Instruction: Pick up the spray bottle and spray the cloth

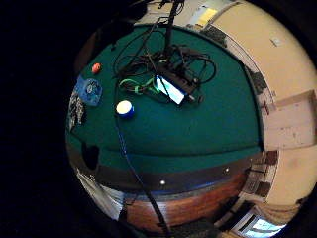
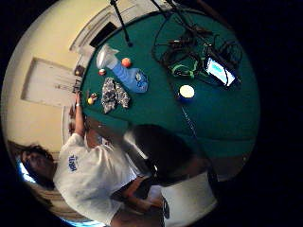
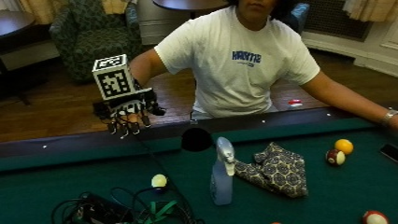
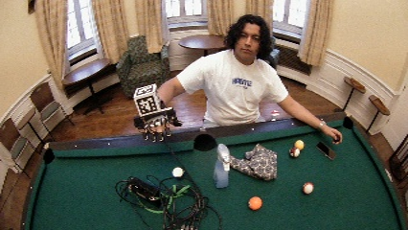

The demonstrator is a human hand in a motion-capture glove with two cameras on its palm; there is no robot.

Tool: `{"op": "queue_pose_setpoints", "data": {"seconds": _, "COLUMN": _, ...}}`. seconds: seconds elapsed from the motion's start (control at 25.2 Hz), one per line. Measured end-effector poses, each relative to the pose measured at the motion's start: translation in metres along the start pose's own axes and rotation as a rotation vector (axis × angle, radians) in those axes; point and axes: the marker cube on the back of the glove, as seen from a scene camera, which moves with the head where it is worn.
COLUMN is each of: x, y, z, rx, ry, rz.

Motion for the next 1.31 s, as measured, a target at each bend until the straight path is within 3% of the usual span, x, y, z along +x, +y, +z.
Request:
{"op": "queue_pose_setpoints", "data": {"seconds": 0.48, "x": 0.006, "y": -0.001, "z": 0.017, "rx": -0.011, "ry": -0.019, "rz": -0.012}}
{"op": "queue_pose_setpoints", "data": {"seconds": 1.31, "x": -0.067, "y": -0.078, "z": 0.091, "rx": -0.052, "ry": -0.480, "rz": -0.044}}
